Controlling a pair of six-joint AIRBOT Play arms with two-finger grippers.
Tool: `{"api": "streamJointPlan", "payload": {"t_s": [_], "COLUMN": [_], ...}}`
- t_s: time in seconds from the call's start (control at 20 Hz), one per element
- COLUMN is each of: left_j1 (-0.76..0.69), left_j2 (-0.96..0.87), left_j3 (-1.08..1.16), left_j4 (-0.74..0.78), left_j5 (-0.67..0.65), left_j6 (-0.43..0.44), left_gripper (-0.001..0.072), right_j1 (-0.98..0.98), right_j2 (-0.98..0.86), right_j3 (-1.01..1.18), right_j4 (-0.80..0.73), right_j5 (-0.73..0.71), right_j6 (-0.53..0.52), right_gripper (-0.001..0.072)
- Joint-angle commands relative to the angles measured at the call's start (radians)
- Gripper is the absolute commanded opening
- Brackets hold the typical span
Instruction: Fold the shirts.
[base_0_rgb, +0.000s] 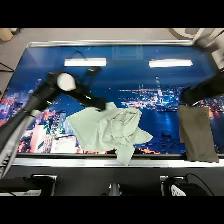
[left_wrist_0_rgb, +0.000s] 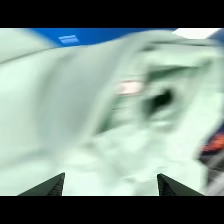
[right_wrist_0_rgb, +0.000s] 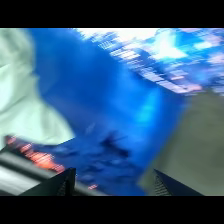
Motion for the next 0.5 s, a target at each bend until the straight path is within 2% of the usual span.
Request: {"api": "streamJointPlan", "payload": {"t_s": [0.0, 0.1, 0.25, 0.4, 0.45], "left_j1": [0.255, 0.369, 0.469, 0.491, 0.488], "left_j2": [0.074, 0.133, 0.168, 0.163, 0.16], "left_j3": [-0.083, -0.239, -0.478, -0.624, -0.649], "left_j4": [0.161, 0.161, 0.108, -0.022, -0.07], "left_j5": [-0.139, -0.111, -0.03, 0.106, 0.153], "left_j6": [-0.027, -0.028, -0.026, -0.007, -0.001], "left_gripper": [0.072, 0.072, 0.072, 0.0702, 0.067], "right_j1": [0.001, 0.001, 0.001, 0.001, 0.001], "right_j2": [0.001, 0.021, 0.024, 0.023, 0.023], "right_j3": [-0.321, -0.517, -0.759, -0.897, -0.92], "right_j4": [0.255, 0.298, 0.339, 0.395, 0.406], "right_j5": [0.011, -0.038, -0.194, -0.307, -0.323], "right_j6": [-0.089, -0.122, -0.132, -0.159, -0.169], "right_gripper": [0.0493, 0.0493, 0.0493, 0.0493, 0.0493]}}
